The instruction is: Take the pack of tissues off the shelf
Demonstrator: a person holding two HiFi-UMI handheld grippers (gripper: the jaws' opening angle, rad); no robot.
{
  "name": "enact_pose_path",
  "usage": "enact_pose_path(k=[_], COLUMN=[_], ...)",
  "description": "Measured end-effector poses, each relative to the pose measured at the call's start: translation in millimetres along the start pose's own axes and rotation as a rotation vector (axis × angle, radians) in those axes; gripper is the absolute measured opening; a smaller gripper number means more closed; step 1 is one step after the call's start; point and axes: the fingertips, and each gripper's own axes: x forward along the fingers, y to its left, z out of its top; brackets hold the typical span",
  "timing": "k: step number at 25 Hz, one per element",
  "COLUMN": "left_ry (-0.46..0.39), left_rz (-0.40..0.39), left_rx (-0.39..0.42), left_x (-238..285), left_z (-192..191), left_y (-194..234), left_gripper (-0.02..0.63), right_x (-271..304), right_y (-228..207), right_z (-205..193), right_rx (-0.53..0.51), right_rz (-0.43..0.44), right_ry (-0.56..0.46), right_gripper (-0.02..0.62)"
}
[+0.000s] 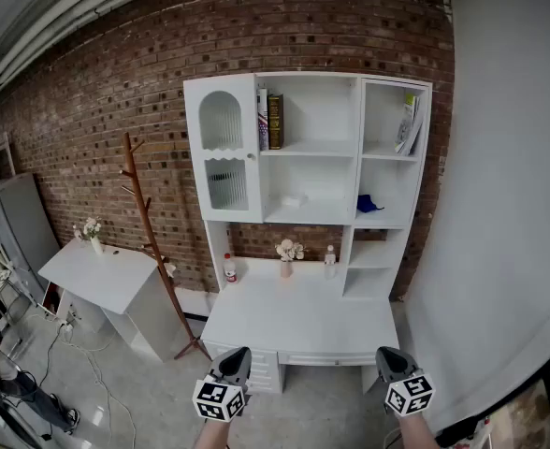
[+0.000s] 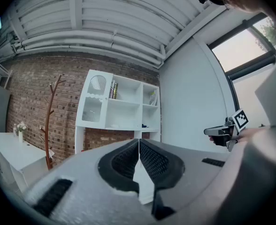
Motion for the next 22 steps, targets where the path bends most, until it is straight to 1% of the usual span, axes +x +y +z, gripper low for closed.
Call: enact_pose_path(k=[5,22], left_ry=[-0.001,-0.001], left_rz=[0.002,-0.021], left_rx=[-0.002,-0.019], left_x=[3,-2], left_z=[-2,-3], left_y=[-1,0], left_gripper=[0.026,0.026], right_x=[1,-2], right_y=[-4,6], right_z=[-1,3], right_rx=[-0.001,0.003], right_rz=[0.002,-0.016], right_ry=[-0.002,-0.004], right_gripper=[0.031,0.031])
